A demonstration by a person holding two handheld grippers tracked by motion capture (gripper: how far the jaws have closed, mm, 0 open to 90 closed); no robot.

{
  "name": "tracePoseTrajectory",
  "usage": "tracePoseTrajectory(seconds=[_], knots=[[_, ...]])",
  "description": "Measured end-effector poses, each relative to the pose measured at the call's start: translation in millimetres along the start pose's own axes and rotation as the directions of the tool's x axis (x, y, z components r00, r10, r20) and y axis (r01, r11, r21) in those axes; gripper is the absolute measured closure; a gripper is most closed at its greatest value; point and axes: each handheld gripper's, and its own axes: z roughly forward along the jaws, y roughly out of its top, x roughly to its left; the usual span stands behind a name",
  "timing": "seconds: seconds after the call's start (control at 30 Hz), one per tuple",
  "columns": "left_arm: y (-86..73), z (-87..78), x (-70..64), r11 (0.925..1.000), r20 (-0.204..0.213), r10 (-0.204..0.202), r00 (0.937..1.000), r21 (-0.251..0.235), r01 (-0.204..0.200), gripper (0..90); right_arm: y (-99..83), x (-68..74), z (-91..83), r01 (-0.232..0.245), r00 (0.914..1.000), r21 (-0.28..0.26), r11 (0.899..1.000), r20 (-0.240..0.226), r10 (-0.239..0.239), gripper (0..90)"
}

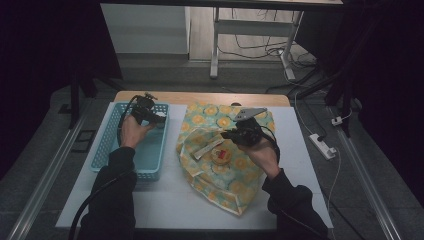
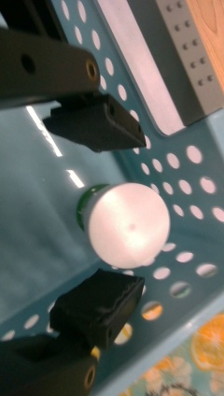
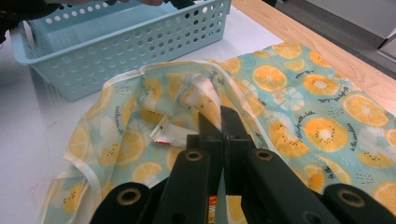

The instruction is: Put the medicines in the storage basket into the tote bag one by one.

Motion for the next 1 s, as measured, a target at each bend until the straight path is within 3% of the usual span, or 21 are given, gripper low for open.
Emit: tracePoseTrajectory(seconds=[0.1,0.27,0.53,1.0], knots=[[0.7,4.1,-0.4,0.9999,0.019,-0.007,0.9998,0.013,0.007,40.7,0.1,0.4,0.2,0.001,1.0,0.0,1.0,0.0,-0.001,89.5],[2.4,7.5,-3.5,0.999,0.002,0.017,0.9999,0.042,-0.017,49.8,0.1,0.4,0.2,0.001,1.0,-0.001,1.0,0.001,-0.001,89.4],[1.2,3.4,-2.9,0.9983,-0.019,-0.013,0.9997,0.056,0.014,50.7,0.4,0.7,-0.5,0.003,1.0,-0.002,1.0,0.001,-0.003,89.5],[-4.1,-28.5,-9.1,1.0,0.007,0.008,0.9999,0.001,-0.008,50.8,0.7,-0.1,-1.6,-0.005,1.0,-0.009,1.0,-0.002,0.005,89.5]])
